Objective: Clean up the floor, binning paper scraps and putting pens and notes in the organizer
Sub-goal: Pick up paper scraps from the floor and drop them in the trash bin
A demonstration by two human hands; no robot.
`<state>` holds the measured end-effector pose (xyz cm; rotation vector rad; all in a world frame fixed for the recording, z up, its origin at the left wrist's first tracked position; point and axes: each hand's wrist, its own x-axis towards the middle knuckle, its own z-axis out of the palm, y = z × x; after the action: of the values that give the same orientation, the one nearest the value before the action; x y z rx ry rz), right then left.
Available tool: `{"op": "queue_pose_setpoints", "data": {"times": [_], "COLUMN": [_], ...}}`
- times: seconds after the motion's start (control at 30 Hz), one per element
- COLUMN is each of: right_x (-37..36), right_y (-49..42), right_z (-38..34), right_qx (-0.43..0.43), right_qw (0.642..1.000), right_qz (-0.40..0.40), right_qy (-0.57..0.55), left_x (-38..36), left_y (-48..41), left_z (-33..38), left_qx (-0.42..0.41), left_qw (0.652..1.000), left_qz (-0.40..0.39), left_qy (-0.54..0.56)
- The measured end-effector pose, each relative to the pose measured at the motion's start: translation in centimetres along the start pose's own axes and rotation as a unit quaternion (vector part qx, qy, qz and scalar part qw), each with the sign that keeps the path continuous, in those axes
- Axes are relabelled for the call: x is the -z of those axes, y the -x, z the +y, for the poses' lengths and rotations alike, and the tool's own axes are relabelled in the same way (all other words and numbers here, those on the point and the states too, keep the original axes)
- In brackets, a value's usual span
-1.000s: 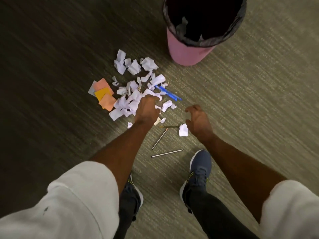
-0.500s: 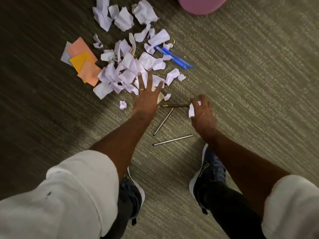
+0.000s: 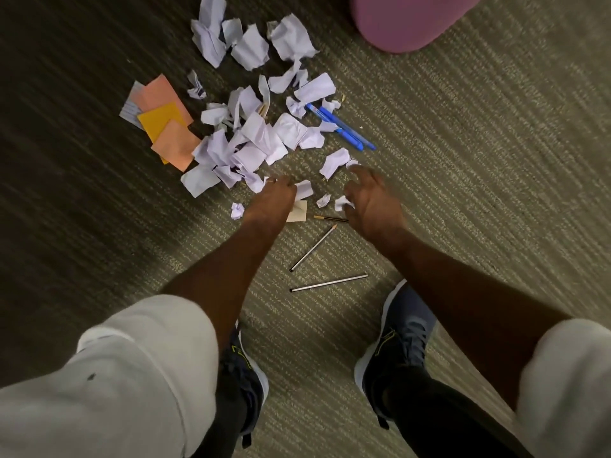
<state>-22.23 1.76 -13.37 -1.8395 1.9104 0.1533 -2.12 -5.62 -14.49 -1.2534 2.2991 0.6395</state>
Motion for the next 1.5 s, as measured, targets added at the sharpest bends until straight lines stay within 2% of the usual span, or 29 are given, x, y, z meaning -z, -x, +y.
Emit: {"op": "queue_pose_setpoints", "data": {"times": [0.1, 0.23, 0.5, 0.7, 0.9, 1.1, 1.43, 1.5], "right_x": [-1.7, -2.9, -1.3, 2.1, 9.4, 20.1, 35.0, 36.8], "right_y": [-3.8, -5.7, -5.0, -3.9, -2.4, -1.3, -2.1, -2.9], "right_z": [-0.6, -1.3, -1.9, -2.1, -2.1, -2.4, -1.0, -0.2], "right_qx": [0.072, 0.075, 0.095, 0.031, -0.019, -0.008, -0.043, -0.057], "right_qw": [0.995, 0.992, 0.992, 0.999, 0.996, 0.990, 0.977, 0.974], "right_qz": [-0.059, -0.090, -0.045, -0.010, 0.050, 0.085, 0.192, 0.205], "right_qy": [0.042, 0.056, 0.071, -0.007, -0.068, -0.113, -0.082, -0.071], "left_x": [0.1, 0.7, 1.2, 3.7, 9.7, 19.1, 34.4, 36.2], "left_y": [0.4, 1.5, 2.1, 2.9, 4.9, 5.8, 4.3, 3.4], "left_z": [-1.3, -2.6, -3.1, -2.3, -1.0, 2.3, 7.7, 8.7], "left_qx": [-0.002, 0.025, 0.041, 0.041, 0.044, 0.027, -0.002, 0.010], "left_qw": [0.998, 0.983, 0.961, 0.960, 0.956, 0.938, 0.924, 0.910], "left_qz": [0.030, 0.081, 0.110, 0.102, 0.128, 0.169, 0.255, 0.280], "left_qy": [0.051, 0.164, 0.251, 0.258, 0.261, 0.300, 0.284, 0.304]}}
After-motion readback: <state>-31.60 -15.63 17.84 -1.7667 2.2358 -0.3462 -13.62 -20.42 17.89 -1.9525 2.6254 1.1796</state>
